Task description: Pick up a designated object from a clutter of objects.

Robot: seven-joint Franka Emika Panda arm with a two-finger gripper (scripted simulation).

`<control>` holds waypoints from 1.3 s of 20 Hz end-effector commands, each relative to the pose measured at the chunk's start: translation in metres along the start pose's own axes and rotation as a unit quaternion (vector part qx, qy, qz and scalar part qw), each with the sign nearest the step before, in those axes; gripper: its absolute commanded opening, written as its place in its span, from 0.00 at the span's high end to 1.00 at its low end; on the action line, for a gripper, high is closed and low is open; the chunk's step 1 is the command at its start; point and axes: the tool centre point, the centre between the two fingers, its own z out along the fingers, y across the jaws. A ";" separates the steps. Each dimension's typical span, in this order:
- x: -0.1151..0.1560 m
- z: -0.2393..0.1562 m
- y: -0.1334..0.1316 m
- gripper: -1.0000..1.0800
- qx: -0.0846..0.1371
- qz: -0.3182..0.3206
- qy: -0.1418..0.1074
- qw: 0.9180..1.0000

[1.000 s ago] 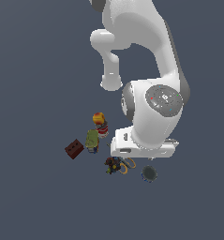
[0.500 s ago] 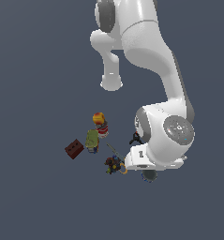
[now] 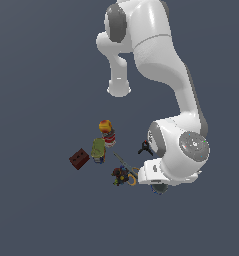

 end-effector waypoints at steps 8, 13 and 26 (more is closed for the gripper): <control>0.000 0.025 0.000 0.04 0.000 0.000 0.001 1.000; 0.000 0.048 0.000 0.04 0.000 0.000 0.001 1.000; 0.001 0.051 -0.001 1.00 0.000 0.000 0.001 1.000</control>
